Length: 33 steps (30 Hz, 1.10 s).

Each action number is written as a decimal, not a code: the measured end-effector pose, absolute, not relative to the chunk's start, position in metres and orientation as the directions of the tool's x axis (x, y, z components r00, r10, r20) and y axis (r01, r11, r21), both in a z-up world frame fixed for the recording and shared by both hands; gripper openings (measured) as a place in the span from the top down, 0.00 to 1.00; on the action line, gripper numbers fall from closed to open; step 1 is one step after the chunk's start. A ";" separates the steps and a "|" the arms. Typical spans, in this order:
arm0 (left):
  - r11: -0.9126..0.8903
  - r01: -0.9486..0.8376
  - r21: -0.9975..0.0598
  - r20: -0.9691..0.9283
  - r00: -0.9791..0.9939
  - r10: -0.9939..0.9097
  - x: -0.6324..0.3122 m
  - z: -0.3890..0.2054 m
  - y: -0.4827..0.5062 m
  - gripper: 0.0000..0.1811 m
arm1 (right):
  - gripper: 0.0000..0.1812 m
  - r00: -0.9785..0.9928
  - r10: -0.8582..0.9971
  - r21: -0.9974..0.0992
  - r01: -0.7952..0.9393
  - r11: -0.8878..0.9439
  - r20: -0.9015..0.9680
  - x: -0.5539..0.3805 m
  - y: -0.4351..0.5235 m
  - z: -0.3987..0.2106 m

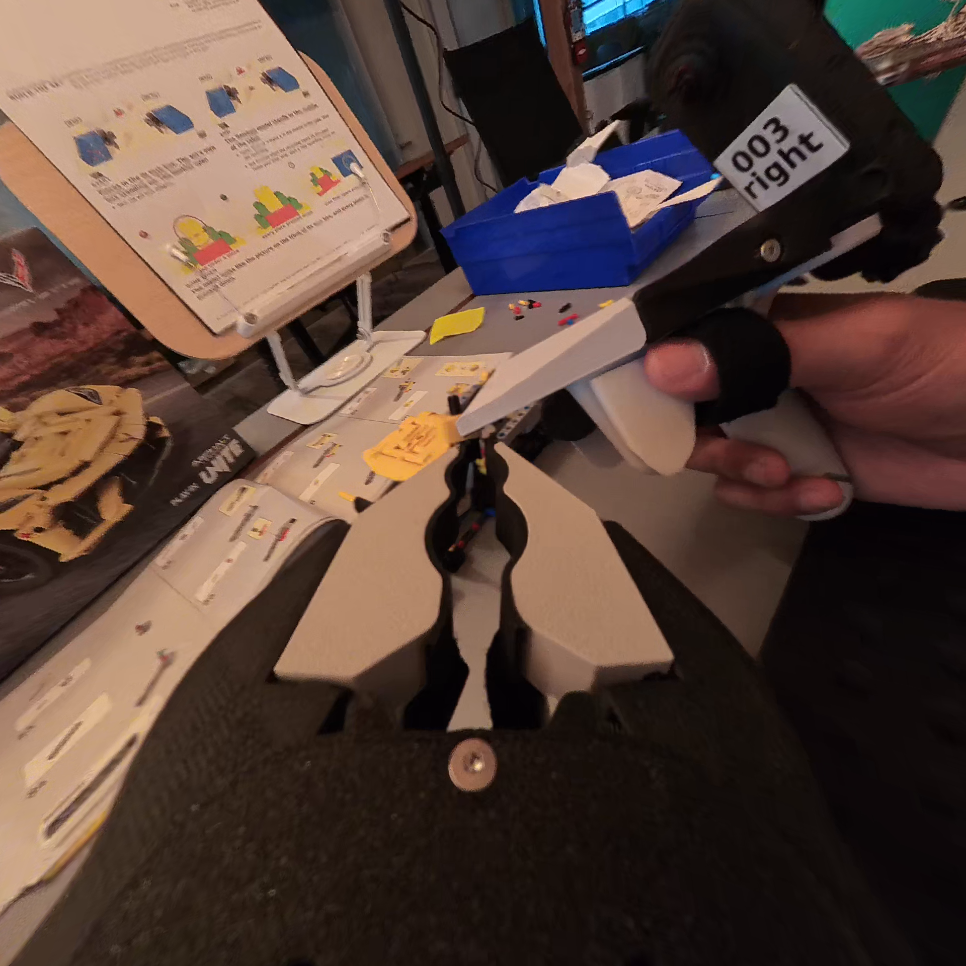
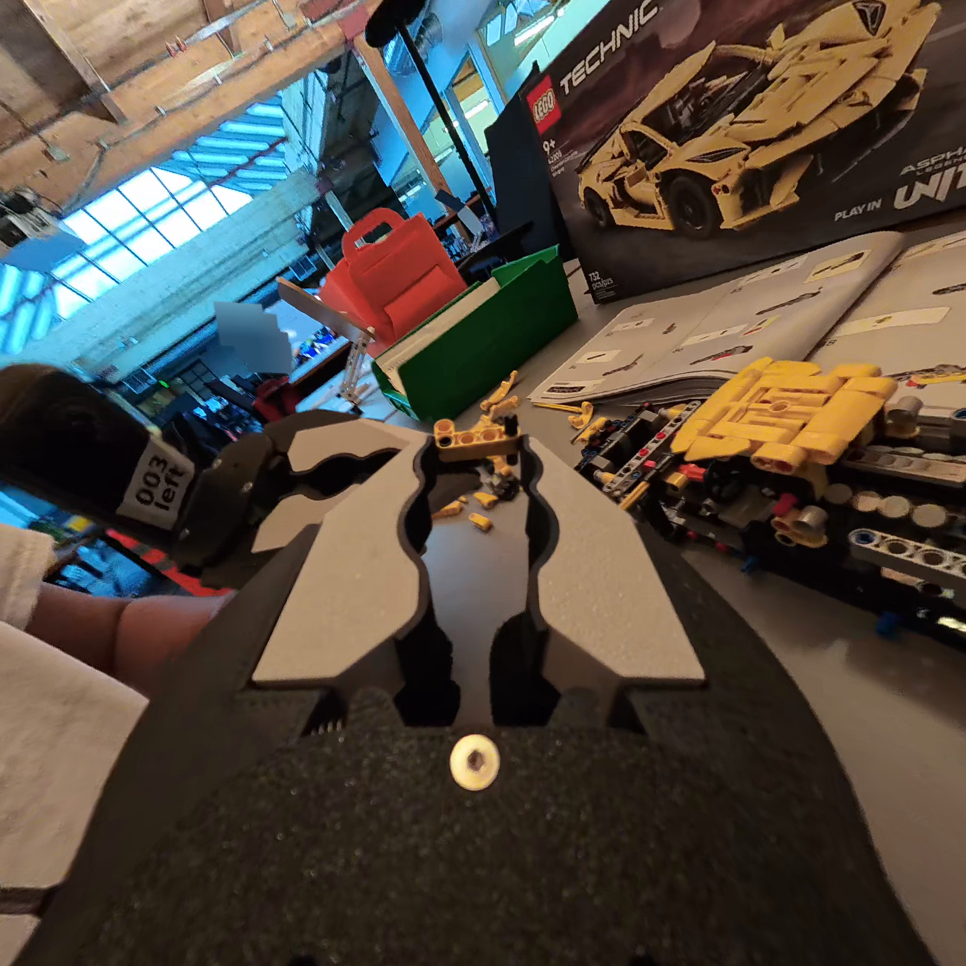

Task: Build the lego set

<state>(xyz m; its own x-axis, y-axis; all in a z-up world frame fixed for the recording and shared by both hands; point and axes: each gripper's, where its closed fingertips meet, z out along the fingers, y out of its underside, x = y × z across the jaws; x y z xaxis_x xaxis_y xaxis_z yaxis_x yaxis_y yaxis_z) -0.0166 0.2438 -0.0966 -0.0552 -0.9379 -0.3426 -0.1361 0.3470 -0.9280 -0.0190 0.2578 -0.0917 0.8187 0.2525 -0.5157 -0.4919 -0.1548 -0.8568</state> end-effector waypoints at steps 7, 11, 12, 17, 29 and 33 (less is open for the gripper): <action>0.252 -0.255 -0.934 -0.157 -0.342 -0.927 -0.019 -0.135 0.240 0.94 | 0.83 0.969 0.190 -0.956 -0.104 -0.275 -0.160 0.019 0.240 -0.116; 0.218 -0.329 -0.919 -0.011 -0.531 -0.847 -0.034 -0.156 0.228 0.91 | 0.83 0.962 0.233 -0.950 -0.070 -0.303 -0.145 0.027 0.227 -0.130; 0.201 -0.350 -0.915 0.030 -0.557 -0.830 -0.037 -0.158 0.226 0.87 | 0.83 0.959 0.243 -0.956 -0.072 -0.285 -0.145 0.027 0.227 -0.127; 0.295 -0.370 -0.881 -0.005 -0.617 -0.787 -0.046 -0.175 0.223 0.88 | 0.83 0.947 0.269 -0.943 -0.083 -0.321 -0.175 0.022 0.229 -0.136; 0.152 -0.704 -0.694 0.149 -0.347 -0.926 -0.034 -0.200 0.220 0.82 | 0.83 0.957 0.264 -0.917 -0.003 -0.398 -0.118 0.019 0.232 -0.155; 0.128 -0.784 -0.607 0.135 -0.261 -0.956 -0.038 -0.210 0.216 0.87 | 0.83 0.955 0.264 -0.921 -0.025 -0.389 -0.138 0.020 0.232 -0.153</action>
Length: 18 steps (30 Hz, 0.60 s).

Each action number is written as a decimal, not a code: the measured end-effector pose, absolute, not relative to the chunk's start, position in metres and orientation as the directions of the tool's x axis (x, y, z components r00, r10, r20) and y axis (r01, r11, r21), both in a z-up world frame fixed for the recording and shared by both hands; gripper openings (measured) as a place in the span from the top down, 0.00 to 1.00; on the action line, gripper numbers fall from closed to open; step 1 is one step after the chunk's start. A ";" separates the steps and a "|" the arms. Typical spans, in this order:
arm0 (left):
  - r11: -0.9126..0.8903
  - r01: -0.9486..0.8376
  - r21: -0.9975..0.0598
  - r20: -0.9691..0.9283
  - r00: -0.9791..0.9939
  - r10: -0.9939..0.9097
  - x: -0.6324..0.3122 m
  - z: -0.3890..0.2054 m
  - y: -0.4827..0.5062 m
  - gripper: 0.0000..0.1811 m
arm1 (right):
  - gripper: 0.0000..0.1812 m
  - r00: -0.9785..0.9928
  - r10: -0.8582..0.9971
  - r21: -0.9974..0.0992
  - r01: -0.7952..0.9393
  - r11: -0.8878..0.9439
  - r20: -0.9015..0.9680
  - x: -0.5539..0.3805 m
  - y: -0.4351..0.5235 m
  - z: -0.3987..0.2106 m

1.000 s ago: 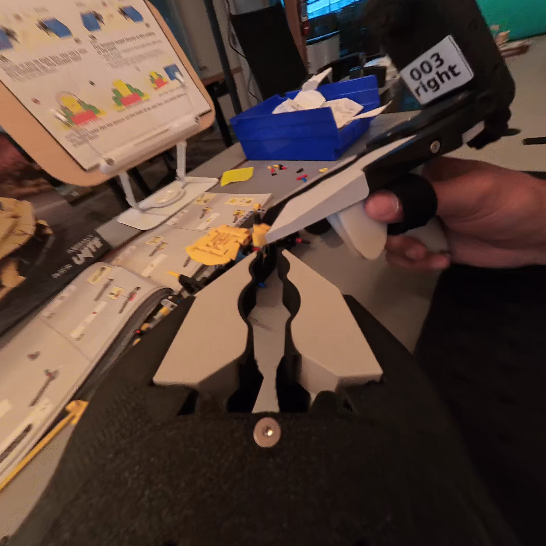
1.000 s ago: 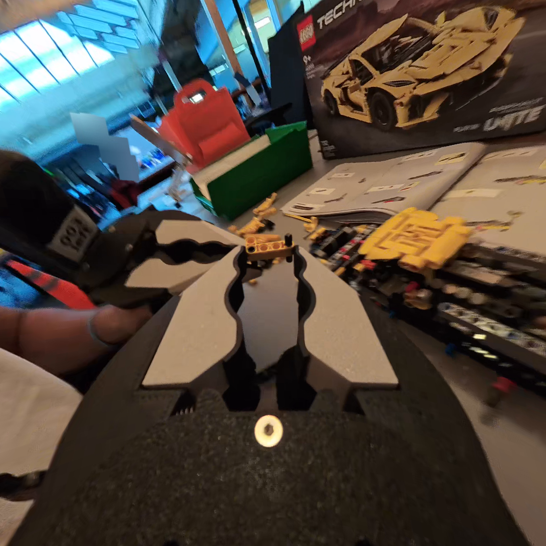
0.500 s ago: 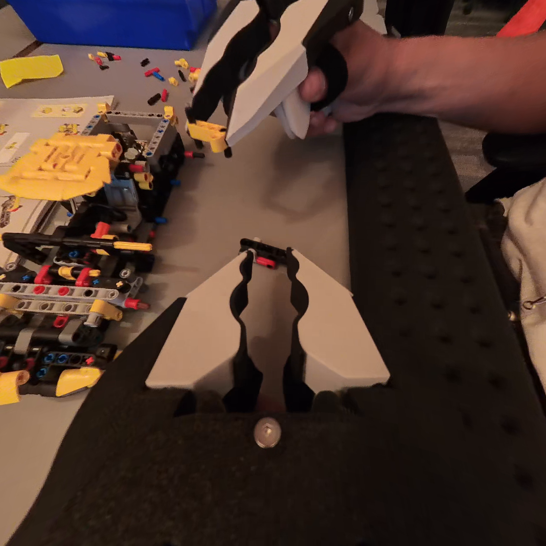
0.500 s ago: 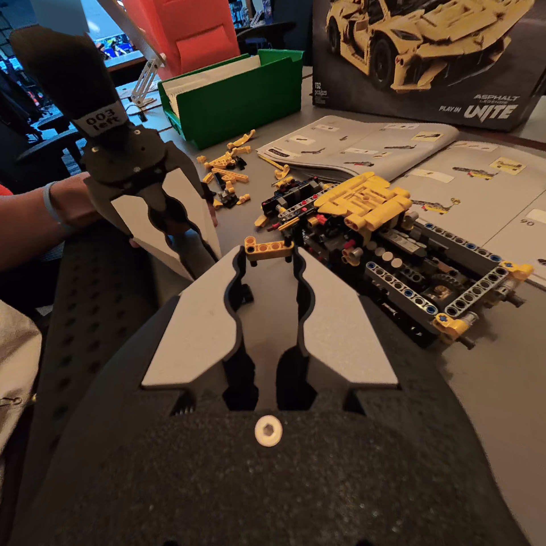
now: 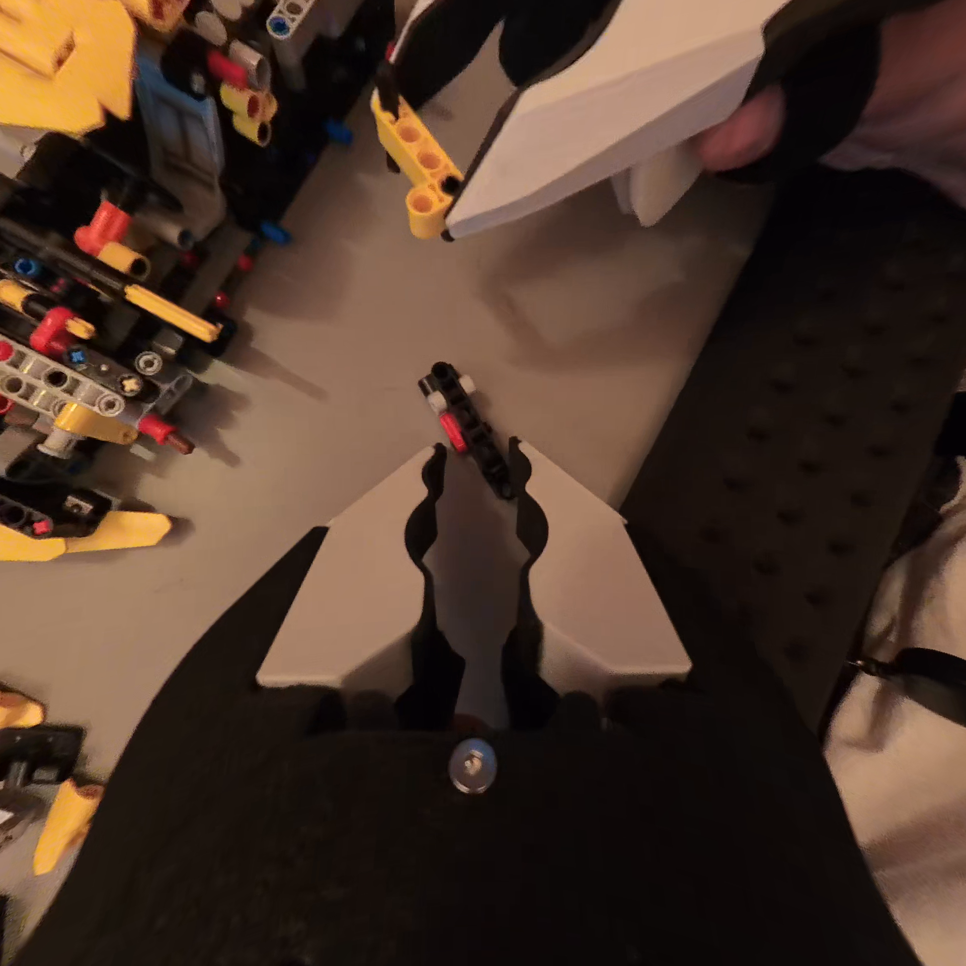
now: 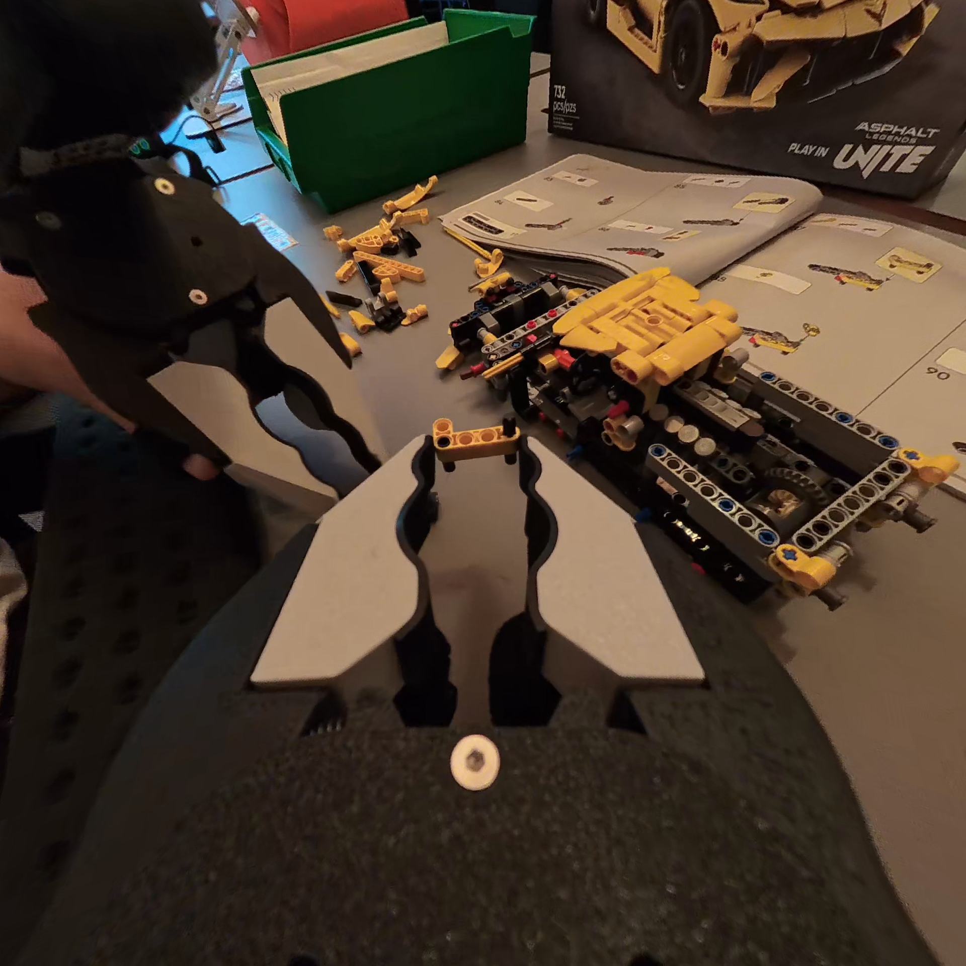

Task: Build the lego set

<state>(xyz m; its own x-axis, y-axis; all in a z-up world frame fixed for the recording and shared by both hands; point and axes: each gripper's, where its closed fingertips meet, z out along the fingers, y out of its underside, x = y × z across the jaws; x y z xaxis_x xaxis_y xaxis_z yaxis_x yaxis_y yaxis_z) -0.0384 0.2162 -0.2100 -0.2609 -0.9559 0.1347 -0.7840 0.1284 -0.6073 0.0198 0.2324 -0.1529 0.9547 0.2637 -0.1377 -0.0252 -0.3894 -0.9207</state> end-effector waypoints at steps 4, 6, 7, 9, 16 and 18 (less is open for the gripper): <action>0.157 -0.792 -0.590 0.096 -0.262 -0.960 -0.040 -0.212 0.218 0.91 | 0.83 0.954 0.266 -0.924 -0.024 -0.382 -0.135 0.019 0.232 -0.152; 0.148 -0.794 -0.590 0.127 -0.272 -0.954 -0.040 -0.210 0.218 0.96 | 0.83 0.955 0.267 -0.925 -0.019 -0.380 -0.129 0.019 0.232 -0.151; 0.112 -0.786 -0.608 0.173 -0.269 -0.947 -0.038 -0.206 0.217 0.96 | 0.83 0.956 0.265 -0.926 -0.014 -0.376 -0.123 0.019 0.232 -0.151; -0.061 -0.751 -0.657 0.370 -0.252 -0.894 -0.030 -0.190 0.214 0.96 | 0.83 0.962 0.253 -0.932 -0.003 -0.361 -0.101 0.022 0.233 -0.148; -0.588 -0.581 -0.563 0.814 -0.264 -0.518 -0.008 -0.134 0.242 0.96 | 0.83 0.968 0.247 -0.982 0.077 -0.174 0.032 0.020 0.229 -0.115; -0.635 -0.570 -0.522 0.850 -0.283 -0.445 -0.005 -0.127 0.240 0.96 | 0.83 0.961 0.246 -0.983 0.155 -0.101 0.127 0.012 0.230 -0.105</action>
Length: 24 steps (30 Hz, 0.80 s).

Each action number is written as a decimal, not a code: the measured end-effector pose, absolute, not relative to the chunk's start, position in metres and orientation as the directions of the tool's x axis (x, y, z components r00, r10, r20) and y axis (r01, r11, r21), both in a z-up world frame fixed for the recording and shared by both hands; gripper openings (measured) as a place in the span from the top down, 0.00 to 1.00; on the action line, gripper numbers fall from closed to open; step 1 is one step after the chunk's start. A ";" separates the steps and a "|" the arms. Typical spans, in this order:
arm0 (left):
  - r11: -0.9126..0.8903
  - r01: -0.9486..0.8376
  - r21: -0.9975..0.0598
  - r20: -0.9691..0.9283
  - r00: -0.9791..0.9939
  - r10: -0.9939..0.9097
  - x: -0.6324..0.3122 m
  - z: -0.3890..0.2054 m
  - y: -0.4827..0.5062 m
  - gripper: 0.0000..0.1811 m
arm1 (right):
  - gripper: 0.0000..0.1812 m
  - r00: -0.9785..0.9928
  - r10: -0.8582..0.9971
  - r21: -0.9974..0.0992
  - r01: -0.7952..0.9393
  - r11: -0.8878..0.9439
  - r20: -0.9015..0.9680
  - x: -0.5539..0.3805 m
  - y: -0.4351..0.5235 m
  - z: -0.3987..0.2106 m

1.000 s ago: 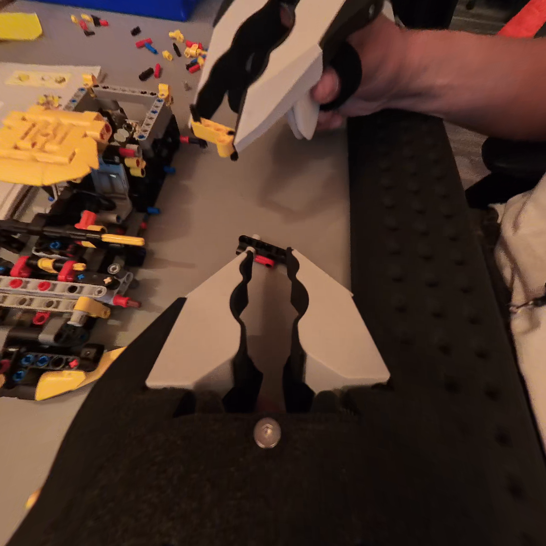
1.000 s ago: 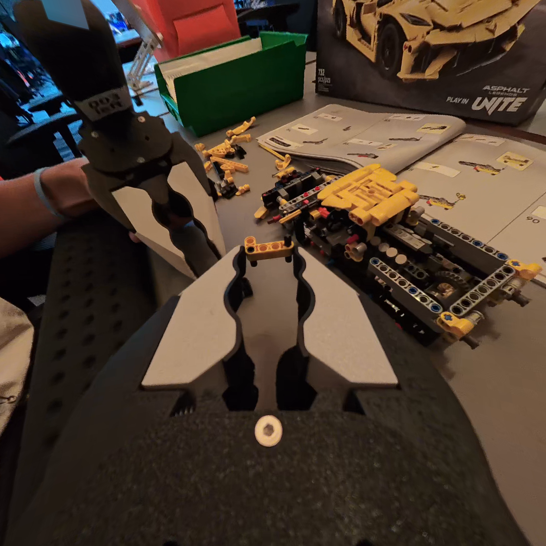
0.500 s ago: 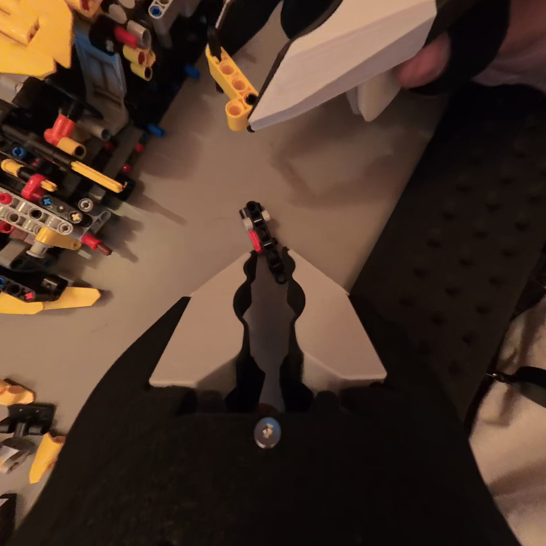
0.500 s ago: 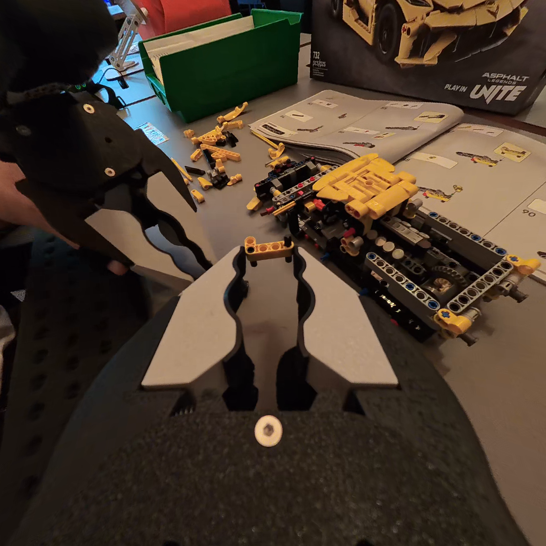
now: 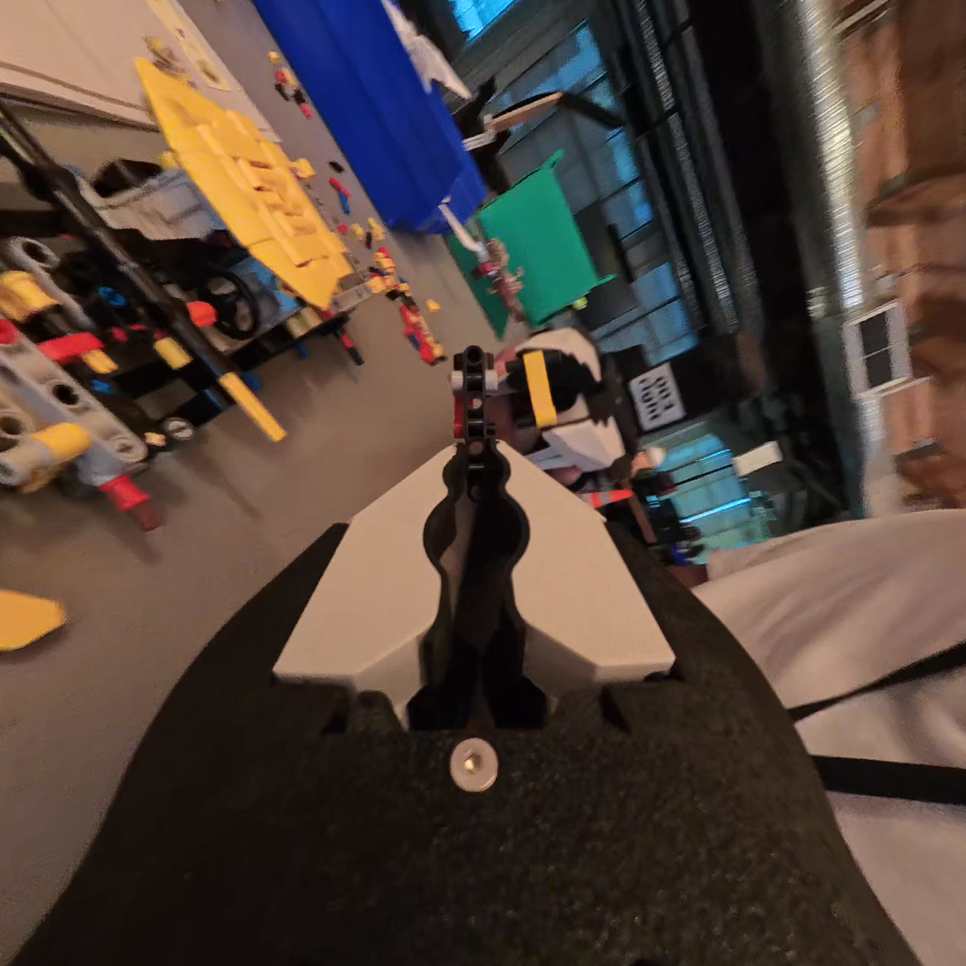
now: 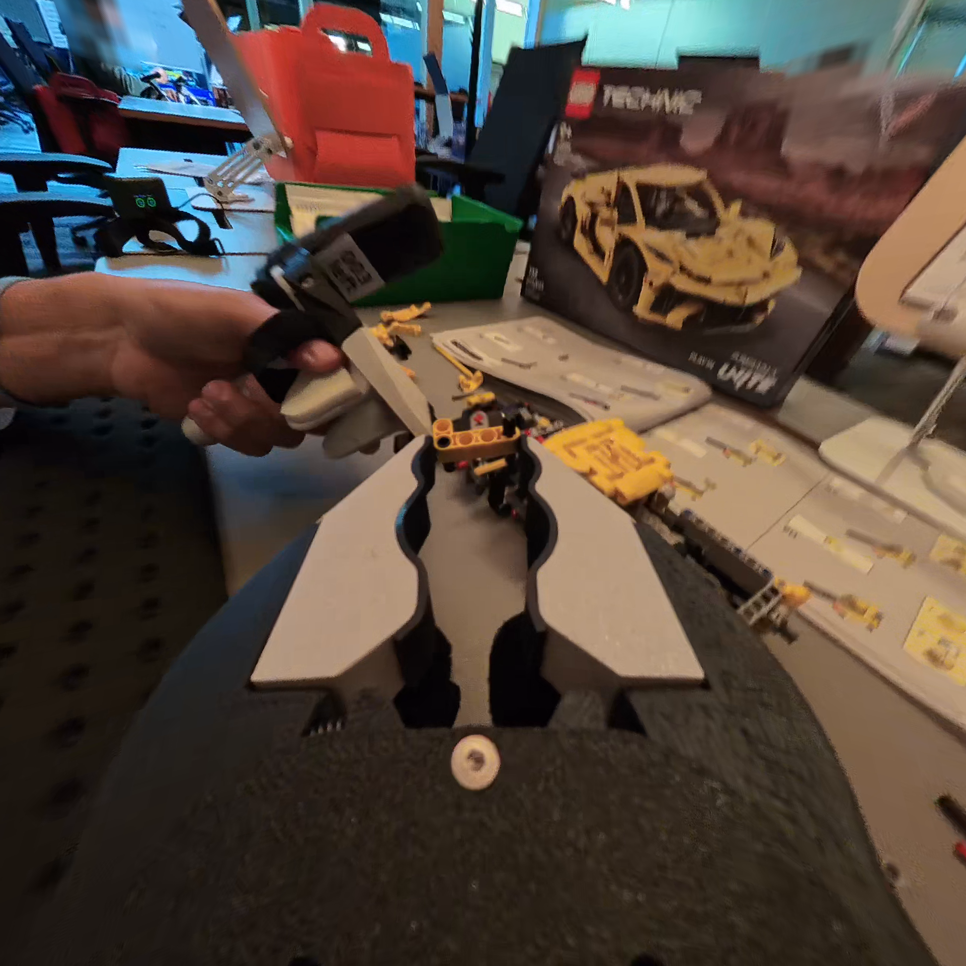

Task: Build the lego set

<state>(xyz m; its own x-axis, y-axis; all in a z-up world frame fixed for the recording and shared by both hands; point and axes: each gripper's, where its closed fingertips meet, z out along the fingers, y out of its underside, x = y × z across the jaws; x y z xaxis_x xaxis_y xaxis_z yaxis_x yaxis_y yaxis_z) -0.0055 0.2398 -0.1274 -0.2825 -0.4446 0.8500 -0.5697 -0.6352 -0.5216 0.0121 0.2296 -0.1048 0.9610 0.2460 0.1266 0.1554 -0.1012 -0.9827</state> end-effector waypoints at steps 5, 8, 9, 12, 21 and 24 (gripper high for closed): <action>-0.700 -0.598 -0.389 0.918 -0.314 -0.242 -0.006 -0.119 0.226 0.96 | 0.83 0.920 0.194 -0.931 0.359 -0.064 0.341 0.006 0.232 -0.105; -0.721 -0.608 -0.333 0.936 -0.305 -0.176 -0.008 -0.119 0.223 0.96 | 0.83 0.913 0.202 -0.926 0.373 -0.064 0.354 0.004 0.232 -0.106; -0.724 -0.606 -0.329 0.937 -0.301 -0.174 -0.008 -0.120 0.224 0.96 | 0.83 0.916 0.206 -0.928 0.365 -0.069 0.345 0.004 0.232 -0.107; -0.732 -0.602 -0.320 0.941 -0.293 -0.170 -0.009 -0.122 0.227 0.96 | 0.83 0.918 0.215 -0.930 0.357 -0.089 0.332 0.004 0.233 -0.111; -0.725 -0.571 -0.386 0.920 -0.300 -0.253 -0.009 -0.126 0.227 0.96 | 0.82 0.918 0.222 -0.923 0.361 -0.132 0.328 0.005 0.234 -0.118; -0.702 -0.551 -0.452 0.891 -0.312 -0.329 -0.008 -0.127 0.228 0.96 | 0.83 0.916 0.220 -0.917 0.372 -0.144 0.336 0.006 0.234 -0.120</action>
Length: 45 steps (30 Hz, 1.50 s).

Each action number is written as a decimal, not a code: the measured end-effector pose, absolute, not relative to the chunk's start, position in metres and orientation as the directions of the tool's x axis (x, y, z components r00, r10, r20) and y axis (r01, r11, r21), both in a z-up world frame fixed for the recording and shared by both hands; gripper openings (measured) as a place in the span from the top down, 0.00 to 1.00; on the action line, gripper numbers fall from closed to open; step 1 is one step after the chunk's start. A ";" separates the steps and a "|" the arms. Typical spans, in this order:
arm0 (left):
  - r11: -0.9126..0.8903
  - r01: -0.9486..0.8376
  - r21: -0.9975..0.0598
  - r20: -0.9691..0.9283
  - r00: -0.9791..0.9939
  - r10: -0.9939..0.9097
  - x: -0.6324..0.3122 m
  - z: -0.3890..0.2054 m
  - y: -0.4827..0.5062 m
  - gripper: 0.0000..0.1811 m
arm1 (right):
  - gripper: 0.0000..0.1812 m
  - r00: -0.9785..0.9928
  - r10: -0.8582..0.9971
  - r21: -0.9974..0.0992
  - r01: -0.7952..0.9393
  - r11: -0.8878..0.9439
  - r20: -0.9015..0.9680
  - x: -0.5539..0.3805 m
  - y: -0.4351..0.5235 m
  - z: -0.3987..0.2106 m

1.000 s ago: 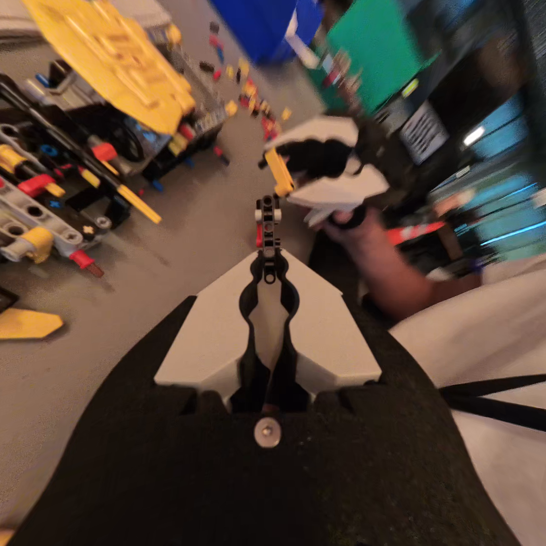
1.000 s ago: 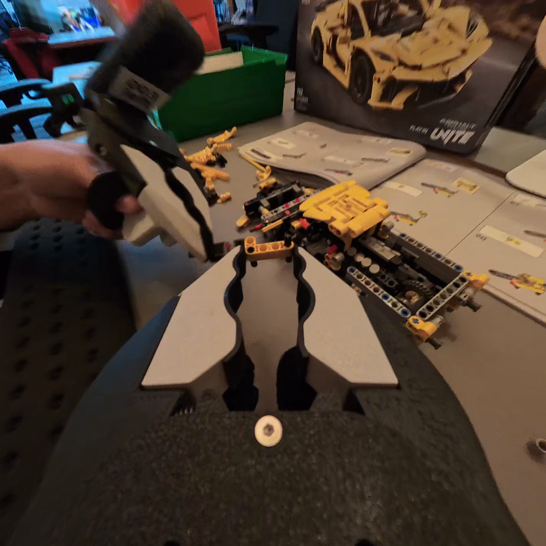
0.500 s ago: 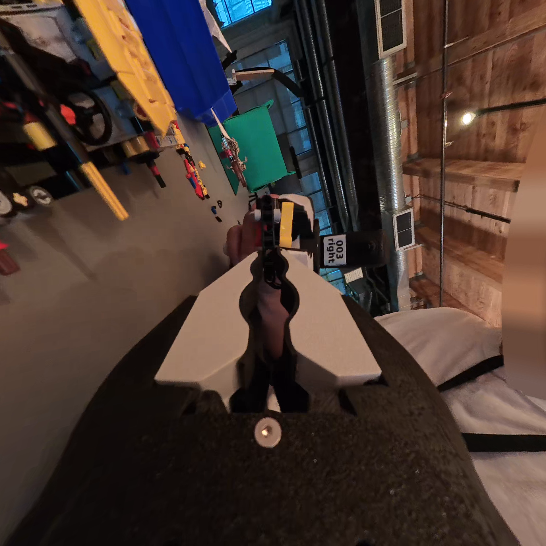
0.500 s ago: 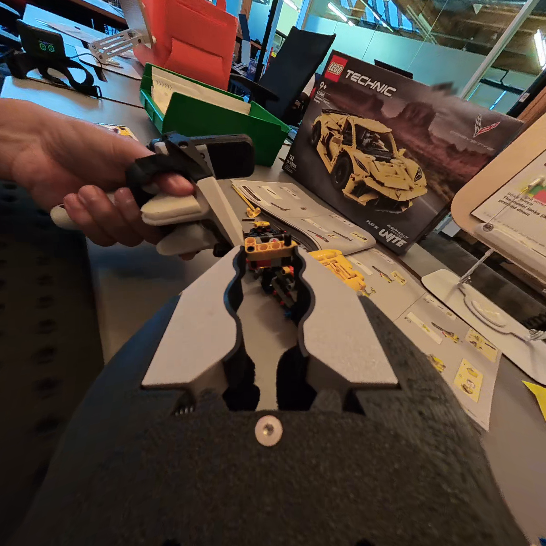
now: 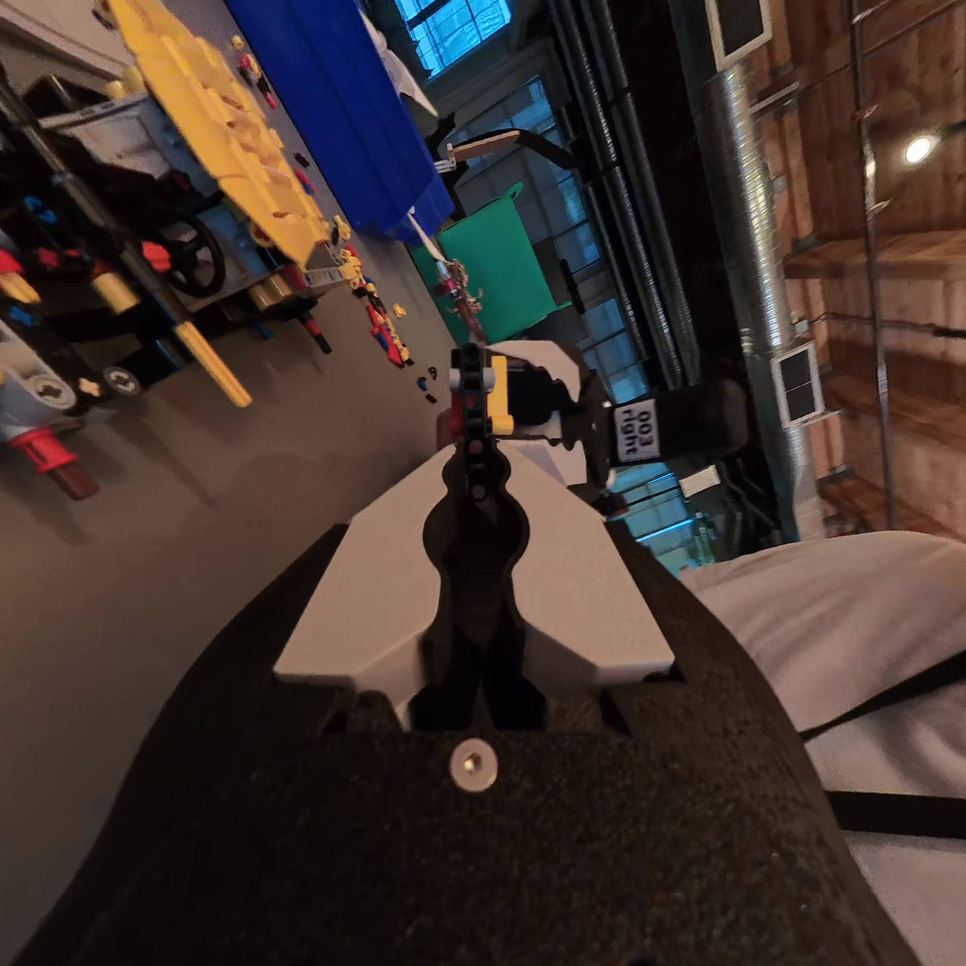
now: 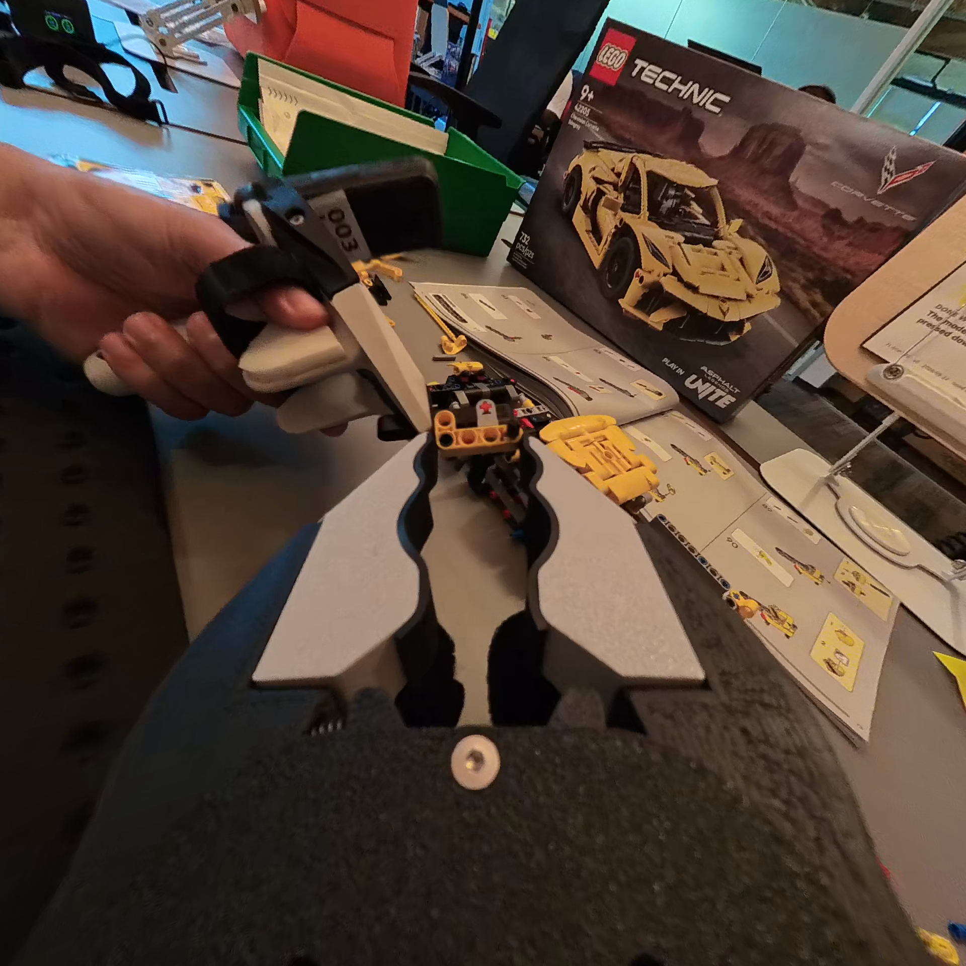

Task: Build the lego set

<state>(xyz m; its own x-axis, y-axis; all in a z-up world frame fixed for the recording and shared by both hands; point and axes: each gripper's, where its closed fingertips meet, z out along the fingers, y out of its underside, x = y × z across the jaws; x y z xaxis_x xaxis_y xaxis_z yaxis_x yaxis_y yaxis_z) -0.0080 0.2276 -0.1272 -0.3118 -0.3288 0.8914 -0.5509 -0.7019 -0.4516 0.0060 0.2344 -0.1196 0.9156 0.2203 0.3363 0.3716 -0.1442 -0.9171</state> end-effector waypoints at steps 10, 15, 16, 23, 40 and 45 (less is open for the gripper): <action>-0.494 -0.473 -0.730 0.657 -0.285 -0.698 -0.004 -0.139 0.233 0.96 | 0.84 0.892 0.177 -0.856 0.449 -0.254 0.416 0.012 0.237 -0.135; -0.410 -0.459 -0.788 0.560 -0.258 -0.788 -0.002 -0.144 0.234 0.96 | 0.85 0.901 0.167 -0.852 0.433 -0.293 0.400 0.015 0.238 -0.140; -0.382 -0.456 -0.804 0.528 -0.250 -0.812 -0.001 -0.146 0.234 0.96 | 0.85 0.898 0.161 -0.845 0.441 -0.302 0.410 0.016 0.238 -0.141; -0.396 -0.458 -0.796 0.543 -0.250 -0.802 0.000 -0.148 0.236 0.96 | 0.84 0.942 0.171 -0.891 0.330 -0.311 0.289 0.015 0.239 -0.144; -0.570 -0.468 -0.675 0.731 -0.318 -0.604 -0.003 -0.136 0.235 0.96 | 0.86 0.913 0.379 -0.963 -0.053 -0.264 -0.154 -0.009 0.231 -0.128; -0.549 -0.468 -0.693 0.712 -0.325 -0.622 -0.002 -0.136 0.232 0.96 | 0.91 0.846 0.410 -0.930 -0.241 -0.277 -0.342 -0.005 0.229 -0.120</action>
